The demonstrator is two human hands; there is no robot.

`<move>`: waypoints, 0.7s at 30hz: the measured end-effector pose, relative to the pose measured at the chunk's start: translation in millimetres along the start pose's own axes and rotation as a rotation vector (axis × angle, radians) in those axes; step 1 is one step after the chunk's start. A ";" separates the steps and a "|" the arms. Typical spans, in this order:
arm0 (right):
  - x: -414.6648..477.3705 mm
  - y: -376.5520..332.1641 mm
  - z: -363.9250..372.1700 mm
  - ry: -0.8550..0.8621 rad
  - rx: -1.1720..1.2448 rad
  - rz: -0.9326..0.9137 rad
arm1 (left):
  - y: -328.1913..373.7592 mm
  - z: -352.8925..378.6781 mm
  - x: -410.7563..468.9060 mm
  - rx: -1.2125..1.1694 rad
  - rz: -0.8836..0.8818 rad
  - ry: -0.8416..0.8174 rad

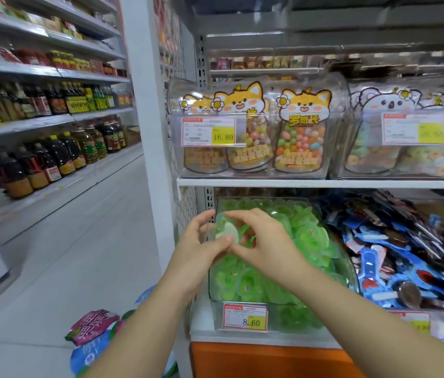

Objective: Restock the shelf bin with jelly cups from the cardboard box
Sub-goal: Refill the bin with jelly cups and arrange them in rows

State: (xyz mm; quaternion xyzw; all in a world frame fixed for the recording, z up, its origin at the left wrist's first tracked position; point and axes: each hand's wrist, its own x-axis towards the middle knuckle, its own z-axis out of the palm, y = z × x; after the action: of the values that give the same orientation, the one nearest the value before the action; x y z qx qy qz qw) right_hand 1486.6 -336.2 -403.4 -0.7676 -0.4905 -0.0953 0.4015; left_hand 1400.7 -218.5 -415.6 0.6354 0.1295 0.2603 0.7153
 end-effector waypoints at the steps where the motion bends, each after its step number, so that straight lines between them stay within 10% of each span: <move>1: 3.0 -0.5 -1.7 -0.012 -0.017 0.002 | 2.6 -2.2 -0.4 0.041 0.031 -0.022; 11: 13.3 -3.3 -7.3 -0.114 0.246 0.163 | 15.8 -14.0 -4.0 0.309 0.251 -0.022; 16: 16.9 -5.3 -18.0 -0.288 0.901 0.402 | 23.0 -12.9 -6.0 -0.020 0.063 -0.161; 21: 18.3 -5.0 -22.4 -0.331 0.688 0.366 | 23.9 -6.8 -1.9 -0.260 -0.030 0.003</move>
State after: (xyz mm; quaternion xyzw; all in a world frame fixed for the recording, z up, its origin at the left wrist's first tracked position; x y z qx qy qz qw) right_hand 1497.1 -338.8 -376.1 -0.6684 -0.4070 0.2712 0.5604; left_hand 1390.7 -212.4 -393.6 0.5350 0.1050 0.2651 0.7953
